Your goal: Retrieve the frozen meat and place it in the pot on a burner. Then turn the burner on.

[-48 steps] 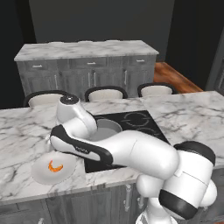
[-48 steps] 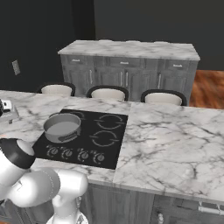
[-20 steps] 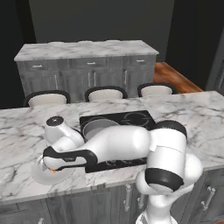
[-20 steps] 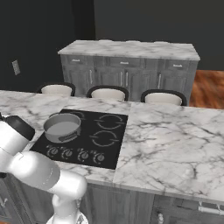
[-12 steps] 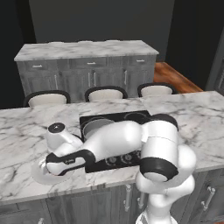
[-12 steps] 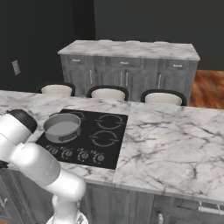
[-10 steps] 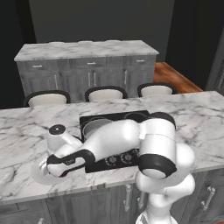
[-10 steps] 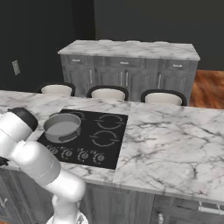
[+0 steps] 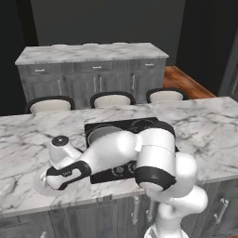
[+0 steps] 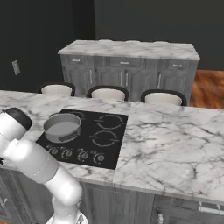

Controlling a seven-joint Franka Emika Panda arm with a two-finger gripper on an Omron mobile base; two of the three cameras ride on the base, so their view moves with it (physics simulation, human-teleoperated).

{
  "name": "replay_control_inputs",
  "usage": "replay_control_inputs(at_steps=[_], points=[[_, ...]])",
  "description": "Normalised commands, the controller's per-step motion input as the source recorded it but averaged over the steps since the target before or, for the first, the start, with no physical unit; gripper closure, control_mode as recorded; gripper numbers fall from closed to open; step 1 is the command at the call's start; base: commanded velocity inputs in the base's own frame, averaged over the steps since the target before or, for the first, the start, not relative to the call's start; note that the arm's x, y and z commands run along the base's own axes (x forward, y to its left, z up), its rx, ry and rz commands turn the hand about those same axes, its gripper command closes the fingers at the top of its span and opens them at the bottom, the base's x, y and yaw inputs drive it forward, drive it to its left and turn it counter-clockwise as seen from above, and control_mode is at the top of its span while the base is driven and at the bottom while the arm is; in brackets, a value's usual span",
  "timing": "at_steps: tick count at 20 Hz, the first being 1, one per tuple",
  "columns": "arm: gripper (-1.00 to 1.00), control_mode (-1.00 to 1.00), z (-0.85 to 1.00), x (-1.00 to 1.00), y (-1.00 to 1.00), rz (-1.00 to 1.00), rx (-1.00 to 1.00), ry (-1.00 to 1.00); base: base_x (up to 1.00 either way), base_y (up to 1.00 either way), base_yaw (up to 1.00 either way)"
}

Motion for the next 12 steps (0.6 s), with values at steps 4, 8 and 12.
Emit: replay_control_inputs(at_steps=[4,8,12], points=[[-1.00,-1.00,-0.04,0.12,0.09,0.00,0.00,0.00,0.00,0.00,0.00],[-1.00,-1.00,-0.14,0.09,0.12,0.00,0.00,0.00,0.00,0.00,0.00],[-1.00,-1.00,-0.20,0.03,0.21,0.00,0.00,0.00,0.00,0.00,0.00]])
